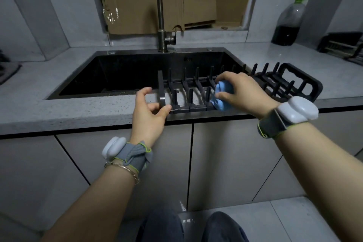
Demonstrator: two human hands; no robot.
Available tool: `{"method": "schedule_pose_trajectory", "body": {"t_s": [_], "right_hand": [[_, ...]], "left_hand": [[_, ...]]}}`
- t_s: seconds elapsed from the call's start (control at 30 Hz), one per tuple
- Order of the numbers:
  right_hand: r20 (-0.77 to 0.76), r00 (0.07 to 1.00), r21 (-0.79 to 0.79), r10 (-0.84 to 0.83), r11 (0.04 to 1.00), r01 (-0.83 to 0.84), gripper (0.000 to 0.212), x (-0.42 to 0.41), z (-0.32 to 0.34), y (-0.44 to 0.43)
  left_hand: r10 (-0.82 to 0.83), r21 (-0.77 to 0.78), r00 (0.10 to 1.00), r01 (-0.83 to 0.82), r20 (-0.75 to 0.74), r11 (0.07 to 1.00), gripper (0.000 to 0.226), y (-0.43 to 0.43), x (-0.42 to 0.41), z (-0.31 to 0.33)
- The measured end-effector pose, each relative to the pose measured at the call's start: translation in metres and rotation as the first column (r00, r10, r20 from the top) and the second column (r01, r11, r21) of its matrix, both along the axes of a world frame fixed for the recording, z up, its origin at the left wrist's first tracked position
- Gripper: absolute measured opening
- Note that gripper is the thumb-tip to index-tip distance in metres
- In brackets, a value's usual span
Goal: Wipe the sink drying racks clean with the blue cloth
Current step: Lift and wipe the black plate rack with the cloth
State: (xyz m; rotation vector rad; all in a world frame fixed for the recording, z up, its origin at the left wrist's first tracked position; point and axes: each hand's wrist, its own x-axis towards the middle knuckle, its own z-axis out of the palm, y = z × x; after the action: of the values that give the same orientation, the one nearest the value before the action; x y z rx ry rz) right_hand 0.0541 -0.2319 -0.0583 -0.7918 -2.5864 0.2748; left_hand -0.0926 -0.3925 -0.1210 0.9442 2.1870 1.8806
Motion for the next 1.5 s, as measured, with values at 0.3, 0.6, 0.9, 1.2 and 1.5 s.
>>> {"method": "schedule_pose_trajectory", "body": {"t_s": [0.3,0.6,0.9,1.2,1.5], "right_hand": [[0.161,0.987,0.241,-0.03,0.971,-0.01,0.021,-0.005,0.001,-0.005],[-0.608,0.77,-0.217,-0.192,0.974,0.071,0.01,-0.006,-0.011,0.005],[-0.172,0.984,-0.045,-0.045,0.998,0.037,0.03,0.037,0.014,0.029],[0.095,0.988,0.2,-0.121,0.975,0.1,0.023,0.014,-0.008,0.023],[-0.637,0.687,-0.313,-0.349,0.932,0.183,0.013,0.011,-0.014,0.018]], "left_hand": [[-0.059,-0.312,0.918,-0.072,-0.392,0.947,0.06,0.014,0.01,0.001],[-0.029,-0.363,0.91,-0.135,-0.413,0.922,0.043,0.02,0.016,0.01],[-0.028,-0.347,0.908,-0.132,-0.418,0.928,0.038,0.018,0.015,0.01],[-0.05,-0.391,0.917,-0.119,-0.397,0.913,0.037,0.018,0.018,0.011],[-0.041,-0.428,0.931,-0.127,-0.362,0.895,0.036,0.017,0.022,0.019]]}}
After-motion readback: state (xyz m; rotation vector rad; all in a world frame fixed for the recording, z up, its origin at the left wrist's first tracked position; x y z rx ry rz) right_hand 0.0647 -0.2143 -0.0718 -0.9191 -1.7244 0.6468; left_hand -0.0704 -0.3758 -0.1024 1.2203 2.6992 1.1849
